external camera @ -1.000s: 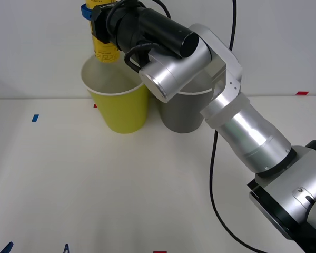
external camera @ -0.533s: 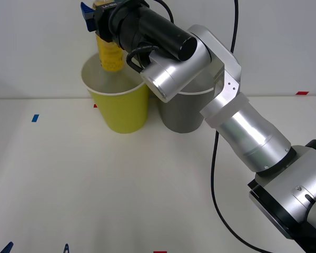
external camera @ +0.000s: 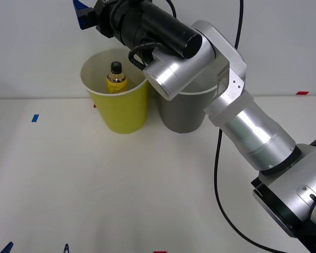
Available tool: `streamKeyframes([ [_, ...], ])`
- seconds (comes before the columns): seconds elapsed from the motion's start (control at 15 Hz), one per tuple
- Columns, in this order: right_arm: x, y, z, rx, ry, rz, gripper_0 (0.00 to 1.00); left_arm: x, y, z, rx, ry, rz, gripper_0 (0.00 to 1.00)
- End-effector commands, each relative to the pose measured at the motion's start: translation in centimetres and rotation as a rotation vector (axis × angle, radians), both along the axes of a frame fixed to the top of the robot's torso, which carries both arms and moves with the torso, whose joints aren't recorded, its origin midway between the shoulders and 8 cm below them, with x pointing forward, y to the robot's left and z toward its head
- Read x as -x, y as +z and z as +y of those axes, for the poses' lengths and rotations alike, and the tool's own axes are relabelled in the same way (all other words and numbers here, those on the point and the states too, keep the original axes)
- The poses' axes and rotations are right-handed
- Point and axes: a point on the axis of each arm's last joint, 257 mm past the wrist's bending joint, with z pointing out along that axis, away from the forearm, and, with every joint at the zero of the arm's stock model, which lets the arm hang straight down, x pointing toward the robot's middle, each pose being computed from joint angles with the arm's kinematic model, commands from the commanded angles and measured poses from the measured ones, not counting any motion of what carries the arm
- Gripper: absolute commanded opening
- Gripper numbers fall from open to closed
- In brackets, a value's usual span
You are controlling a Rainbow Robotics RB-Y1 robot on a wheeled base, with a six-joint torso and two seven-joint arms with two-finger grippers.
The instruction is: Put cans in the gray bin and PET bottles in the light green bin.
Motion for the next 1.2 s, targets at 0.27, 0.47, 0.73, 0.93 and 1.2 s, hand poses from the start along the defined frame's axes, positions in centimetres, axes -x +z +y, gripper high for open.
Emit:
streamKeyframes([
  [0.27, -0.2, 0.2, -0.6, 0.003, -0.006, -0.005, 1.0, 0.0, 0.0, 0.0, 0.0, 0.0, 0.0, 1.0],
  [0.47, 0.3, 0.8, -3.4, -0.004, -0.036, -0.051, 1.0, 0.0, 0.0, 0.0, 0.0, 0.0, 0.0, 1.0],
  [0.73, 1.7, 1.0, -8.7, -0.027, -0.075, -0.094, 1.0, 0.0, 0.0, 0.0, 0.0, 0.0, 0.0, 1.0],
  [0.93, 2.8, 0.9, -12.6, -0.046, -0.088, -0.095, 1.0, 0.0, 0.0, 0.0, 0.0, 0.0, 0.0, 1.0],
  [1.2, 6.1, -0.5, -18.5, -0.036, -0.128, -0.066, 1.0, 0.0, 0.0, 0.0, 0.0, 0.0, 0.0, 1.0],
])
